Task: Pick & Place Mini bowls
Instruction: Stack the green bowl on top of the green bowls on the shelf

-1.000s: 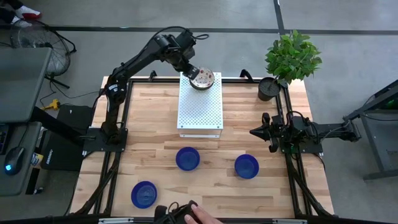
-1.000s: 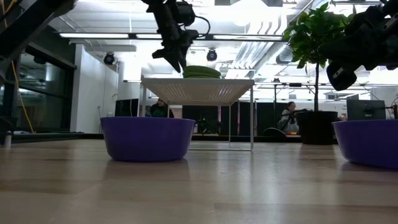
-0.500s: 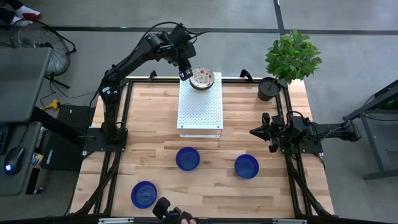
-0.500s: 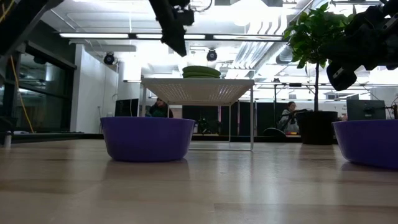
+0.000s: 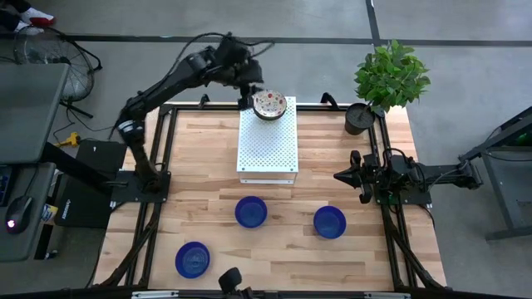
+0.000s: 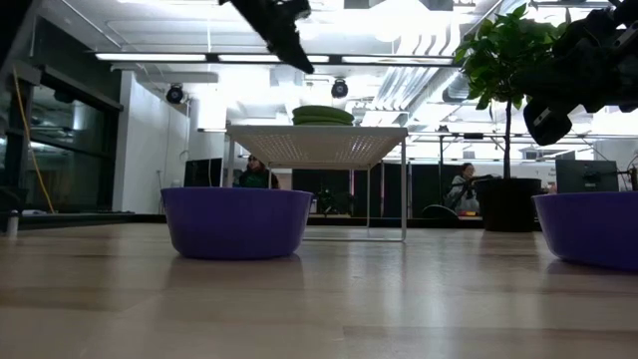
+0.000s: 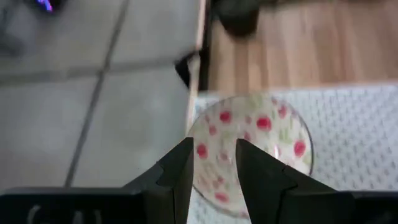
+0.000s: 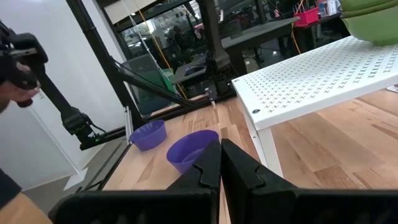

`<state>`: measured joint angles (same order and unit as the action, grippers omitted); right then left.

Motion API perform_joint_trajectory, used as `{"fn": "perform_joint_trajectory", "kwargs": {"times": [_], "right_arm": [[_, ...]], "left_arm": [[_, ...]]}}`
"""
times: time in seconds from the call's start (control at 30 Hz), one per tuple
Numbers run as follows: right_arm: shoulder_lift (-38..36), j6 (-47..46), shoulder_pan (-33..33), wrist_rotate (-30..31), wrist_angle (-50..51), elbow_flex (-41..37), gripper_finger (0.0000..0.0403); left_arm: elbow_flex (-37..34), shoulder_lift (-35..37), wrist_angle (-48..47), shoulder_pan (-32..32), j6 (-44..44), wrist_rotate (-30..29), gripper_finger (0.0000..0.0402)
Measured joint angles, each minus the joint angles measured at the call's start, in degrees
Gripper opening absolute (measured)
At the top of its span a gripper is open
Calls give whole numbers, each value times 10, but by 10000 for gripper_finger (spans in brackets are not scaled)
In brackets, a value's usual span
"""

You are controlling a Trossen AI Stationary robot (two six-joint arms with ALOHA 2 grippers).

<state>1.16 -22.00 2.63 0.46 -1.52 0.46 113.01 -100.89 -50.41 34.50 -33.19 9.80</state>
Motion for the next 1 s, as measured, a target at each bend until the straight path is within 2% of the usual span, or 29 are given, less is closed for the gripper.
{"fn": "perform_joint_trajectory", "kwargs": {"times": [0.1, 0.27, 0.43, 0.67, 1.0], "right_arm": [[0, 0, 0, 0, 0, 0, 0], [0, 0, 0, 0, 0, 0, 0], [0, 0, 0, 0, 0, 0, 0], [0, 0, 0, 0, 0, 0, 0], [0, 0, 0, 0, 0, 0, 0]], "left_arm": [[-130, 70, 106, 11, 9, 49, 117], [-322, 151, 316, 12, 79, 71, 117], [-443, 180, 441, 15, 125, 77, 117], [-518, 179, 545, 15, 145, 77, 117], [-528, 176, 560, 15, 125, 63, 117]]}}
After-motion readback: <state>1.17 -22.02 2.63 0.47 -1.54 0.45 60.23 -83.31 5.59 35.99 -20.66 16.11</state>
